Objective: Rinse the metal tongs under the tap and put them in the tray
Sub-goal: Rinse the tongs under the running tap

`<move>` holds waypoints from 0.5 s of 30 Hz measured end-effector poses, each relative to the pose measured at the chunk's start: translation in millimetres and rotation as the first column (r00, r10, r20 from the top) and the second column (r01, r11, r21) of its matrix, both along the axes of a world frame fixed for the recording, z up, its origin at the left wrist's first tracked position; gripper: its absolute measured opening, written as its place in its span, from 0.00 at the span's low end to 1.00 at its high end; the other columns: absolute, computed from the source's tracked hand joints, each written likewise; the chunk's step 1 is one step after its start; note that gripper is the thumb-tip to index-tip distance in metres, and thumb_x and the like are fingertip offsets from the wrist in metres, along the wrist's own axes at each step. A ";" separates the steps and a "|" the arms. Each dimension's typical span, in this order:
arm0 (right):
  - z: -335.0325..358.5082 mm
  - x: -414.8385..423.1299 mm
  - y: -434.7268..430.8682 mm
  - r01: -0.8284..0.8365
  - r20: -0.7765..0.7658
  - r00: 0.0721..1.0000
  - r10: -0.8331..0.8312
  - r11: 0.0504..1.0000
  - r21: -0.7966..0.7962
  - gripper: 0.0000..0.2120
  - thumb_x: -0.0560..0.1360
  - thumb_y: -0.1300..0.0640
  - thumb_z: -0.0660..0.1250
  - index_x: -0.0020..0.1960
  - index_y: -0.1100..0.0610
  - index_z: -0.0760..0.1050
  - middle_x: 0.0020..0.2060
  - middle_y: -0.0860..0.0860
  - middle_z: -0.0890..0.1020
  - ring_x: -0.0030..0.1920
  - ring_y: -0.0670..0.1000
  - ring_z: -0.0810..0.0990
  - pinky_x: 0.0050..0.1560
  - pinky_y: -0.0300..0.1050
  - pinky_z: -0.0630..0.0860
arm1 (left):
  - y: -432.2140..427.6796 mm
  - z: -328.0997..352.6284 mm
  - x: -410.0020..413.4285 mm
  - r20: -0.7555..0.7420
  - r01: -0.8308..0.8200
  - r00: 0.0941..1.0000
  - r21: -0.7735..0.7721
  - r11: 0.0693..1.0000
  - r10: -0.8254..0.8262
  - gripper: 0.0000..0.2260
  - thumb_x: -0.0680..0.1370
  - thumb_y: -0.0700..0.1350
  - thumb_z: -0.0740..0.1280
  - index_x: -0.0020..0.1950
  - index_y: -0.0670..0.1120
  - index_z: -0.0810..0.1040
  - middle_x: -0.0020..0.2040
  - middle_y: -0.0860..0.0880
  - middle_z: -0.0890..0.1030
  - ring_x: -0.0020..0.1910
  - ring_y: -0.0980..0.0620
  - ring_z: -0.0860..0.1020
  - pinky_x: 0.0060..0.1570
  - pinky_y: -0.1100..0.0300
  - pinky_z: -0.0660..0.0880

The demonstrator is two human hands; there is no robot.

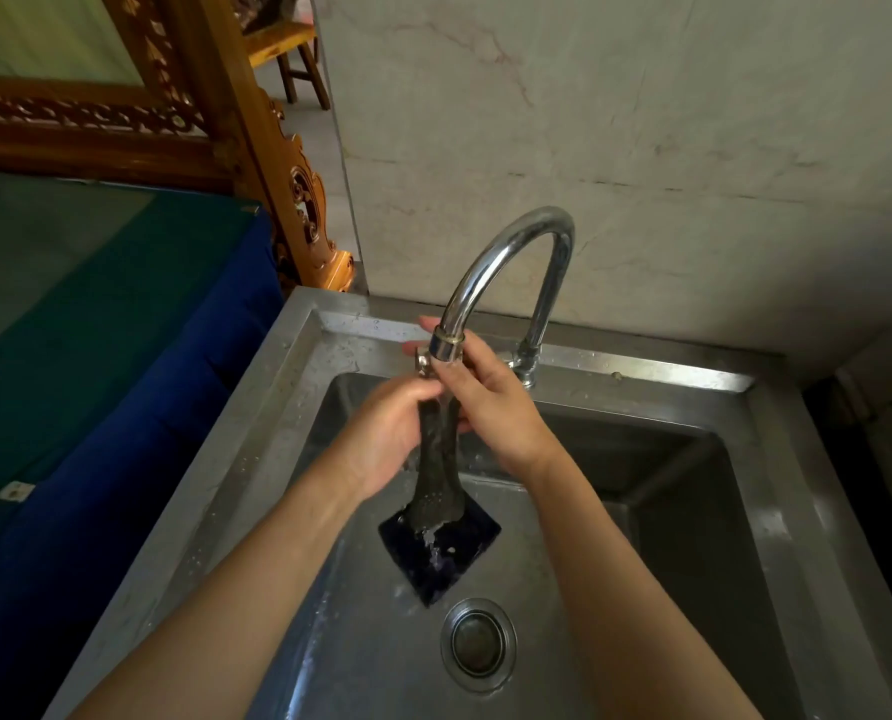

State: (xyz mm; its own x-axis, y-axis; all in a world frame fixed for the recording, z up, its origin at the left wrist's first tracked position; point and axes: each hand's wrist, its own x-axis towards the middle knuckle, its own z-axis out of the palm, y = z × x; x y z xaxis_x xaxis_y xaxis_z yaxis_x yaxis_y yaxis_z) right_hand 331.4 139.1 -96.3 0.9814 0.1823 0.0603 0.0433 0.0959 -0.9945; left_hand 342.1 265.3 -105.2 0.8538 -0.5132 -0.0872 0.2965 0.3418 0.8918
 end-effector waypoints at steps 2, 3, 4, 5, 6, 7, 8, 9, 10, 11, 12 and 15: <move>0.0 2.4 -1.7 -0.029 0.001 1.000 0.029 0.999 -0.019 0.13 0.80 0.55 0.57 0.62 0.50 0.72 0.56 0.50 0.80 0.57 0.47 0.78 0.56 0.42 0.77 | 0.1 2.7 6.2 0.016 -0.013 1.000 0.015 1.000 0.013 0.13 0.79 0.42 0.54 0.56 0.41 0.76 0.49 0.45 0.83 0.52 0.49 0.80 0.46 0.59 0.78; -1.4 2.5 -2.3 -0.035 -0.010 0.999 0.035 0.999 -0.037 0.13 0.80 0.54 0.56 0.62 0.52 0.72 0.56 0.51 0.79 0.58 0.48 0.78 0.60 0.45 0.75 | -1.2 1.7 7.6 0.055 -0.051 0.997 0.089 0.995 0.046 0.13 0.80 0.44 0.55 0.55 0.42 0.77 0.48 0.46 0.83 0.52 0.49 0.80 0.47 0.58 0.78; -4.5 2.2 -4.1 -0.045 -0.028 0.999 0.044 0.998 -0.041 0.13 0.80 0.53 0.56 0.62 0.52 0.72 0.55 0.52 0.79 0.58 0.48 0.77 0.62 0.47 0.74 | -3.0 0.0 7.7 0.093 -0.086 0.993 0.159 0.984 0.071 0.12 0.80 0.45 0.57 0.53 0.42 0.78 0.48 0.46 0.83 0.53 0.48 0.80 0.49 0.57 0.77; -8.8 1.6 -7.0 -0.064 -0.051 0.997 0.062 0.997 -0.038 0.12 0.80 0.52 0.57 0.61 0.51 0.72 0.55 0.51 0.79 0.58 0.48 0.77 0.63 0.46 0.73 | -5.1 -2.1 7.5 0.124 -0.109 0.989 0.210 0.972 0.084 0.11 0.79 0.47 0.60 0.51 0.44 0.79 0.47 0.47 0.83 0.53 0.48 0.80 0.51 0.56 0.77; -12.8 0.7 -10.1 -0.096 -0.072 0.993 0.093 0.995 -0.039 0.12 0.79 0.51 0.59 0.61 0.50 0.71 0.55 0.49 0.78 0.59 0.46 0.77 0.62 0.43 0.74 | -7.4 -2.5 6.6 0.149 -0.114 0.986 0.241 0.964 0.080 0.11 0.77 0.50 0.62 0.49 0.46 0.81 0.45 0.48 0.84 0.52 0.48 0.81 0.53 0.55 0.76; -16.4 -0.7 -12.9 -0.140 -0.093 0.987 0.135 0.989 -0.050 0.13 0.77 0.50 0.61 0.61 0.48 0.70 0.56 0.46 0.79 0.59 0.44 0.77 0.61 0.40 0.74 | -8.8 -2.2 6.3 0.176 -0.119 0.982 0.254 0.960 0.075 0.11 0.75 0.52 0.63 0.47 0.48 0.82 0.42 0.49 0.84 0.49 0.49 0.81 0.52 0.56 0.76; -20.8 -2.1 -15.0 -0.194 -0.116 0.976 0.185 0.979 -0.066 0.14 0.75 0.50 0.65 0.60 0.45 0.70 0.55 0.43 0.79 0.58 0.41 0.77 0.58 0.36 0.75 | -10.5 -1.5 6.7 0.193 -0.122 0.978 0.242 0.963 0.075 0.11 0.74 0.52 0.63 0.46 0.48 0.82 0.41 0.49 0.84 0.45 0.51 0.82 0.49 0.57 0.77; -25.3 -3.9 -16.3 -0.240 -0.135 0.964 0.228 0.968 -0.079 0.14 0.74 0.52 0.67 0.58 0.42 0.71 0.53 0.41 0.80 0.57 0.40 0.78 0.55 0.33 0.75 | -11.8 -1.2 7.9 0.199 -0.122 0.977 0.207 0.971 0.080 0.10 0.75 0.51 0.64 0.47 0.48 0.83 0.41 0.49 0.84 0.43 0.51 0.82 0.46 0.59 0.78; -29.8 -5.5 -15.9 -0.256 -0.147 0.959 0.241 0.963 -0.089 0.15 0.73 0.54 0.69 0.57 0.42 0.71 0.52 0.41 0.81 0.54 0.39 0.79 0.52 0.32 0.76 | -13.4 -0.1 9.2 0.187 -0.106 0.979 0.151 0.983 0.077 0.10 0.75 0.49 0.64 0.50 0.47 0.82 0.44 0.48 0.85 0.43 0.51 0.82 0.45 0.60 0.79; -35.5 -6.8 -15.2 -0.240 -0.151 0.962 0.225 0.967 -0.088 0.15 0.73 0.57 0.69 0.56 0.44 0.71 0.51 0.43 0.82 0.52 0.40 0.80 0.51 0.33 0.76 | -14.9 -0.6 11.1 0.174 -0.074 0.983 0.097 0.992 0.056 0.10 0.76 0.46 0.63 0.53 0.46 0.82 0.48 0.47 0.85 0.47 0.50 0.83 0.46 0.61 0.79; -41.5 -7.7 -14.4 -0.202 -0.147 0.971 0.189 0.976 -0.078 0.16 0.73 0.60 0.69 0.57 0.46 0.71 0.50 0.44 0.82 0.51 0.41 0.80 0.51 0.35 0.76 | -16.0 -0.7 12.5 0.171 -0.027 0.985 0.056 0.998 0.017 0.11 0.77 0.42 0.62 0.56 0.45 0.80 0.53 0.46 0.84 0.52 0.48 0.82 0.49 0.60 0.78; -52.8 -9.5 -11.8 -0.090 -0.110 0.991 0.082 0.994 -0.068 0.13 0.75 0.63 0.67 0.56 0.52 0.71 0.40 0.41 0.80 0.43 0.41 0.79 0.48 0.36 0.75 | -15.3 -0.6 16.2 0.189 0.092 0.976 0.071 0.993 -0.104 0.12 0.79 0.40 0.59 0.59 0.45 0.78 0.56 0.46 0.82 0.57 0.46 0.79 0.54 0.59 0.76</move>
State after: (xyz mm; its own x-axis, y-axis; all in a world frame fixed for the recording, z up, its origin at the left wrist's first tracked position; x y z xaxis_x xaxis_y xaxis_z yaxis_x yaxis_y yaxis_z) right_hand 321.9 127.4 -149.0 0.9621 0.2660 -0.0602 -0.0686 0.0223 -0.9974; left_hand 358.3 250.1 -105.9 0.8032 -0.5943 0.0398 0.1469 0.2624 0.9537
